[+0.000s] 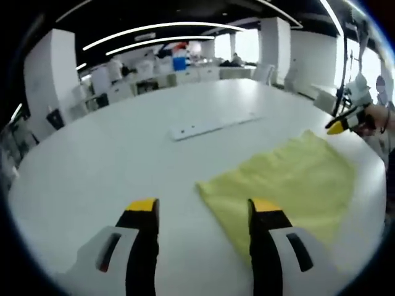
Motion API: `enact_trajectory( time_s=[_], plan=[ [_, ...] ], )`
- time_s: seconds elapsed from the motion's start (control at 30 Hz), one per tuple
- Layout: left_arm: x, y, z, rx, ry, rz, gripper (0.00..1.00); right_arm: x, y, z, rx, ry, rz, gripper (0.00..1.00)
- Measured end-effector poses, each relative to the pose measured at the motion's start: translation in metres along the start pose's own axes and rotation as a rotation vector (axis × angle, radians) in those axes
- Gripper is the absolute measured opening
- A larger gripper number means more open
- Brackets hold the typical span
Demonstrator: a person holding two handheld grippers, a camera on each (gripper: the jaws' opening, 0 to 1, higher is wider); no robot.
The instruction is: Fold the garment on the visible template until the final outline fits inside the template.
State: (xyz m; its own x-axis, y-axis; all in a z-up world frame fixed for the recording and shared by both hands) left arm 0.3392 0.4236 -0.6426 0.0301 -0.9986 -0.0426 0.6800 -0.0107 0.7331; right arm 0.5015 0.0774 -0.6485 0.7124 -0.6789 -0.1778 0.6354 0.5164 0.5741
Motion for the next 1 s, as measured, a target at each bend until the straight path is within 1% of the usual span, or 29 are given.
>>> enact_trajectory(
  time_s=[0.13,0.27,0.47,0.57,0.77,0.93,1.0],
  plan=[
    [0.006,-0.004,0.012,0.003,-0.026,0.004,0.63,-0.009,-0.006,0.012,-0.013,0.013,0.024,0.48],
    [0.011,-0.01,0.024,0.011,-0.041,0.004,0.7,-0.018,-0.013,0.02,-0.024,0.032,0.042,0.55],
    [0.017,-0.017,0.039,0.014,-0.065,0.009,0.76,-0.028,-0.024,0.034,-0.039,0.047,0.082,0.65],
    [0.018,-0.019,0.043,0.02,-0.063,-0.001,0.78,-0.028,-0.032,0.038,-0.056,0.044,0.093,0.69],
    [0.019,-0.031,0.051,0.008,-0.073,-0.002,0.77,-0.028,-0.047,0.043,-0.077,0.047,0.103,0.69],
    [0.027,-0.041,0.058,-0.009,-0.079,-0.015,0.75,-0.032,-0.065,0.047,-0.094,0.06,0.124,0.68],
    [0.026,-0.047,0.059,-0.011,-0.085,-0.005,0.73,-0.033,-0.071,0.048,-0.101,0.064,0.126,0.67]
  ],
)
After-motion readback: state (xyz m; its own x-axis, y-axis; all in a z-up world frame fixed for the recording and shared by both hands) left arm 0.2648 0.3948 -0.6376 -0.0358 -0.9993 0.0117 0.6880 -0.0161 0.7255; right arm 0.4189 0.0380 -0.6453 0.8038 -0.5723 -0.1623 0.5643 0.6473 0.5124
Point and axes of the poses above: the point that each gripper's makers call its tool centre point, and the gripper's own axes: z roughly backward along the fingers, x roughly to its right, y roughly out of its top, the point moved 4 cm from there along z, roughly backward along the fingers, and after that the axes turned 8 degrees about -x, right-handed, at the moved point
